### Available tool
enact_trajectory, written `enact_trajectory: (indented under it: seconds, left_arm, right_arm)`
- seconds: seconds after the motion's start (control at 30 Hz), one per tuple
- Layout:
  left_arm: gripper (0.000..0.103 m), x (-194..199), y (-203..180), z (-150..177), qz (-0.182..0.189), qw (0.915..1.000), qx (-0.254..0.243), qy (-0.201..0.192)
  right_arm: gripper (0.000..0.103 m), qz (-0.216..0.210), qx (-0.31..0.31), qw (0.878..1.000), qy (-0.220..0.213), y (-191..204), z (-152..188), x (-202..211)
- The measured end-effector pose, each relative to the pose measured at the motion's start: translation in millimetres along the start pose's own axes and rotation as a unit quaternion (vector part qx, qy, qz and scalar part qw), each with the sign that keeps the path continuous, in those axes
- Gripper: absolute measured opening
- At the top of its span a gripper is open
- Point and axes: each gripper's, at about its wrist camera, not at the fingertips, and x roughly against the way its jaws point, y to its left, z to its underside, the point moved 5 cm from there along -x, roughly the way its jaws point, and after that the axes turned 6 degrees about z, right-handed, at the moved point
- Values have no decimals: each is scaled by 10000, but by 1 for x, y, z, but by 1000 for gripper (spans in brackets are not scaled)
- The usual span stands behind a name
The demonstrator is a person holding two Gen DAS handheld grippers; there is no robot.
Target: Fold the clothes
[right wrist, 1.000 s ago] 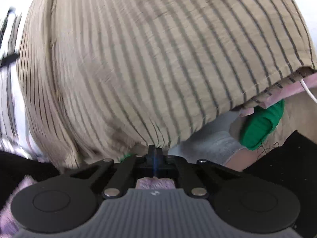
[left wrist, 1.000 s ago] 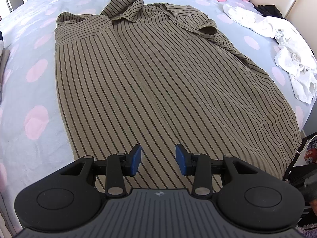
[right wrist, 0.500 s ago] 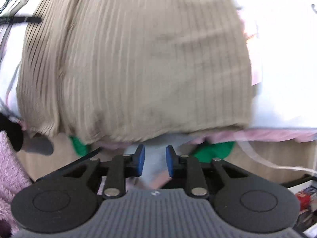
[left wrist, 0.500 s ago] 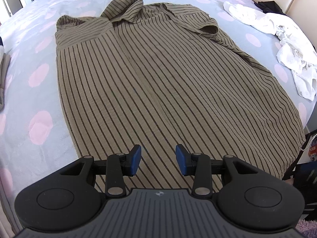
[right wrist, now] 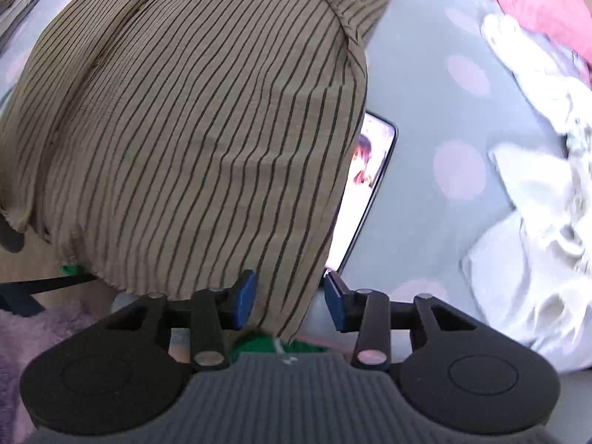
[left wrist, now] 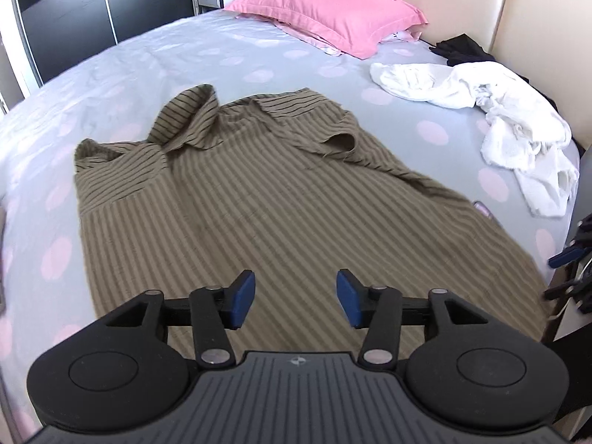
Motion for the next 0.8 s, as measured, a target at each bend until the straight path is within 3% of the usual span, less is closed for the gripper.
enact_trajectory:
  seconds: [0.13,0.33,0.5,0.63,0.7,0.8]
  left_arm:
    - [44,-17,-8,-21,77,9999,2,125]
    - [44,-40,-24,-52,103,9996,-209,185]
    - [44,-58,-34,-79,158,9988,-417,193]
    - [44,-77,-38,-107,227,9984,-453,261]
    - [49,-88,-39,-125,230,9986,-403,269]
    - [50,-106,-37,-158,377,9988,-145,283]
  right_arm:
    - [41,-28,103,9999,32,-1,-3,-11]
    - [29,21,437,9987,251,2,-7,-19]
    - [6,55,701,9968,375,6,-9,-28]
    - [4,216,970,9940,457,11,-9,-28]
    - [3,343,1175,9912,511,15,-9,-28]
    - [3,479,1425,9868,600,21,-10,-29]
